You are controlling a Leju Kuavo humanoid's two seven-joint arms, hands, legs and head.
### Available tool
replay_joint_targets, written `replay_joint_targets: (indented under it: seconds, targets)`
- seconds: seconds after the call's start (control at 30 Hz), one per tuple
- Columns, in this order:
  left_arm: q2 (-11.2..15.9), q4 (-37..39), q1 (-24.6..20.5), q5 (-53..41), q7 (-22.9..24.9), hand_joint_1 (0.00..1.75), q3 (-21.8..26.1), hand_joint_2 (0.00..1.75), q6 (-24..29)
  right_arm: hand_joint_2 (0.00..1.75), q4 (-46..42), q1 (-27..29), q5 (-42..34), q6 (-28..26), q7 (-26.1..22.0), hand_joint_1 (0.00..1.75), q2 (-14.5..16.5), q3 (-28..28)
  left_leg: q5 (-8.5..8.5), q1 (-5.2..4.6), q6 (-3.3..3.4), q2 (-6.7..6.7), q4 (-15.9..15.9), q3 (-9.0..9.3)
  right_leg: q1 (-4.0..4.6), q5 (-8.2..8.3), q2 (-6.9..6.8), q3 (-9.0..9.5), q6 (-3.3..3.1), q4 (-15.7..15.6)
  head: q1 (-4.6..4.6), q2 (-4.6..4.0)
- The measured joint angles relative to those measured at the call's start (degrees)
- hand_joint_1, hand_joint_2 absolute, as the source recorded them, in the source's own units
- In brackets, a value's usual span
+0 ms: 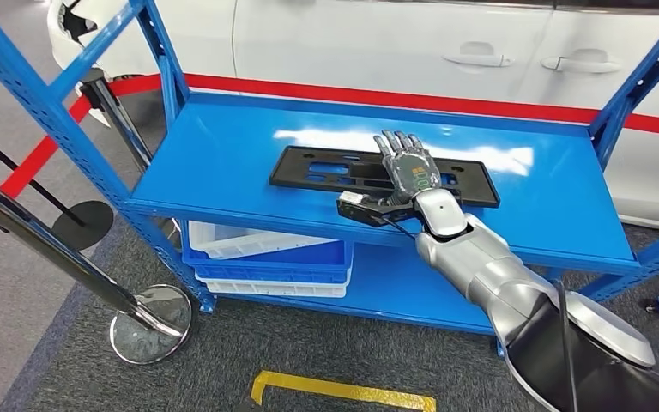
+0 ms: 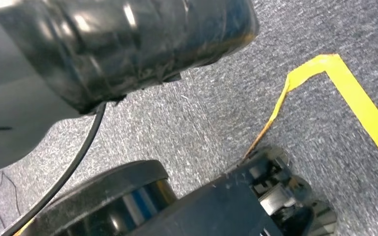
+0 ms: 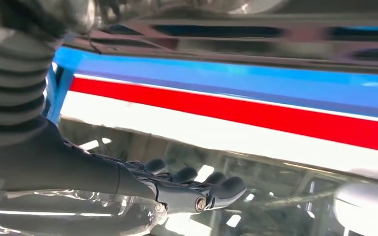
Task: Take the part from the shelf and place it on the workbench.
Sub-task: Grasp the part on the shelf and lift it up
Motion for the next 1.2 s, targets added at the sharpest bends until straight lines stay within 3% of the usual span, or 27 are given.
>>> replay_joint_targets:
  seconds: [0.1,0.2,0.27,0.3,0.33,0.37,0.43,0.5,0.63,0.7,0.77,0.83,0.87,0.9,0.93,1.0,1.03,1.13,1.2]
  targets:
    - [0.00,0.02,-0.01,-0.01,0.06,0.00,0.00,0.00,-0.02,0.00,0.01,-0.16,0.25,-0.03,-0.46,0.00,-0.31,-1.07,-1.36,0.21,-0.82,0.02,1.68,-0.97,-0.11,0.29,0.05,-0.05,-1.00,-0.25,-0.19,0.00]
    - [0.00,0.03,-0.13,-0.02,0.07,0.00,0.02,0.00,-0.02,0.00,0.01,-0.30,0.39,0.04,-0.71,0.00,-0.37,-1.77,-6.10,0.46,-1.59,0.04,11.25,-5.43,-0.10,0.36,0.08,-0.01,-1.57,-0.33,-0.46,0.00]
    - [0.00,0.04,-0.11,-0.02,0.07,0.00,0.02,0.00,-0.02,0.00,0.02,-0.01,0.55,0.09,-0.75,0.00,-0.38,-1.88,-7.30,0.52,-1.65,0.04,16.16,-8.08,0.05,0.31,0.10,0.01,-1.68,-0.31,-0.45,0.00]
    - [0.00,0.04,-0.09,-0.02,0.07,0.00,0.02,0.00,-0.02,0.00,0.02,0.12,0.66,0.13,-0.75,0.00,-0.38,-1.89,-6.55,0.51,-1.51,0.04,16.00,-8.19,0.13,0.30,0.13,0.03,-1.70,-0.29,-0.46,0.00]
    - [0.00,0.04,-0.10,-0.02,0.07,0.00,0.02,0.00,-0.02,0.00,0.01,0.19,0.78,0.18,-0.76,0.00,-0.39,-1.91,-4.82,0.49,-1.24,0.02,13.71,-7.24,0.22,0.28,0.18,0.06,-1.70,-0.29,-0.46,0.00]
    - [0.00,0.04,-0.13,-0.02,0.07,0.00,0.02,0.00,-0.02,0.00,0.01,0.19,0.90,0.29,-0.78,0.00,-0.39,-1.94,-2.58,0.43,-0.87,0.00,9.76,-5.41,0.30,0.25,0.24,0.12,-1.69,-0.28,-0.46,0.00]
    - [0.01,0.04,-0.27,-0.02,0.07,0.00,0.02,0.00,-0.03,0.00,-0.01,0.09,1.09,0.65,-0.84,0.00,-0.41,-2.00,0.09,0.17,-0.11,-0.04,2.44,-1.82,0.34,0.26,0.30,0.28,-1.49,-0.54,-0.41,0.00]
    - [0.01,0.04,-0.33,-0.02,0.03,0.00,0.02,0.00,-0.07,0.00,-0.01,0.10,1.15,1.02,-0.90,0.00,-0.45,-2.04,0.48,-0.25,0.33,-0.09,-0.40,-0.44,0.25,0.41,0.29,0.37,-1.05,-0.93,-0.45,0.00]
    - [0.10,0.05,-0.29,-0.04,-0.01,0.00,0.02,0.00,-0.16,0.00,-0.01,0.32,1.16,1.40,-0.98,0.00,-0.59,-2.09,1.06,-0.27,0.89,-0.09,-1.31,-0.06,0.26,0.46,0.23,0.59,0.09,-1.45,-0.48,0.00]
    - [0.11,0.06,-0.37,-0.11,-0.03,0.00,0.02,0.00,-0.24,0.00,-0.01,0.24,1.20,1.59,-0.99,0.00,-0.80,-2.24,1.42,0.02,1.38,-0.01,-2.12,0.42,0.32,-1.51,0.13,-0.54,0.54,1.23,-0.37,0.00]
    - [0.11,0.06,-0.42,-0.16,-0.04,0.00,0.02,0.00,-0.34,0.00,-0.01,0.41,1.27,1.94,-1.08,0.00,-0.91,-2.36,1.44,-0.04,1.62,0.01,-2.26,0.52,0.29,-4.86,0.07,-3.62,0.78,7.93,-0.32,0.00]
    - [0.14,0.06,-0.41,-0.18,-0.04,0.00,0.02,0.00,-0.40,0.00,-0.01,0.88,1.33,2.24,-1.16,0.00,-0.98,-2.39,1.35,-0.13,1.80,-0.02,-2.12,0.51,0.29,-6.09,0.06,-6.05,0.92,12.95,-0.33,0.00]
    - [0.15,0.07,-0.40,-0.17,-0.04,0.00,0.02,0.00,-0.41,0.00,-0.01,1.06,1.32,2.31,-1.17,0.00,-1.02,-2.40,1.28,-0.16,1.85,-0.07,-1.99,0.51,0.29,-5.20,0.06,-5.98,0.91,12.68,-0.32,0.00]
    - [0.15,0.07,-0.39,-0.17,-0.04,0.00,0.02,0.00,-0.43,0.00,-0.01,1.15,1.32,2.37,-1.17,0.00,-1.05,-2.44,1.19,-0.18,1.86,-0.13,-1.83,0.52,0.30,-3.51,0.06,-4.97,0.81,10.48,-0.32,0.00]
    - [0.15,0.08,-0.41,-0.17,-0.04,0.00,0.02,0.00,-0.44,0.00,-0.01,1.15,1.32,2.41,-1.17,0.00,-1.07,-2.48,1.03,-0.20,1.79,-0.17,-1.61,0.54,0.34,-1.60,0.03,-3.24,0.60,6.71,-0.32,0.00]
    - [0.15,0.08,-0.48,-0.17,-0.04,0.00,0.02,0.00,-0.47,0.00,-0.03,1.05,1.31,2.50,-1.23,0.00,-1.08,-2.57,0.70,-0.41,1.49,-0.20,-1.11,0.33,0.57,0.45,-0.02,-0.12,0.13,0.51,-0.37,0.00]
    - [0.15,0.08,-0.51,-0.18,-0.04,0.00,0.02,0.00,-0.49,0.00,-0.05,1.06,1.30,2.54,-1.28,0.00,-1.07,-2.60,0.61,-0.47,1.29,-0.20,-0.89,0.20,0.69,0.61,-0.03,0.64,-0.08,-1.04,-0.40,0.00]
    - [0.19,0.08,-0.54,-0.19,-0.04,0.00,0.02,0.00,-0.54,0.00,-0.11,1.18,1.27,2.57,-1.41,0.00,-1.09,-2.71,0.40,-0.49,0.60,-0.23,-0.64,-0.03,0.61,0.59,0.00,0.89,-0.67,-1.55,-0.37,0.00]
    - [0.24,0.08,-0.58,-0.21,-0.04,0.00,0.02,0.00,-0.55,0.00,-0.19,1.11,1.15,2.55,-1.46,0.00,-1.10,-2.82,-1.33,-0.38,-0.13,-0.25,1.92,-1.16,0.25,0.75,-0.03,1.16,-1.33,-1.89,-0.51,0.00]
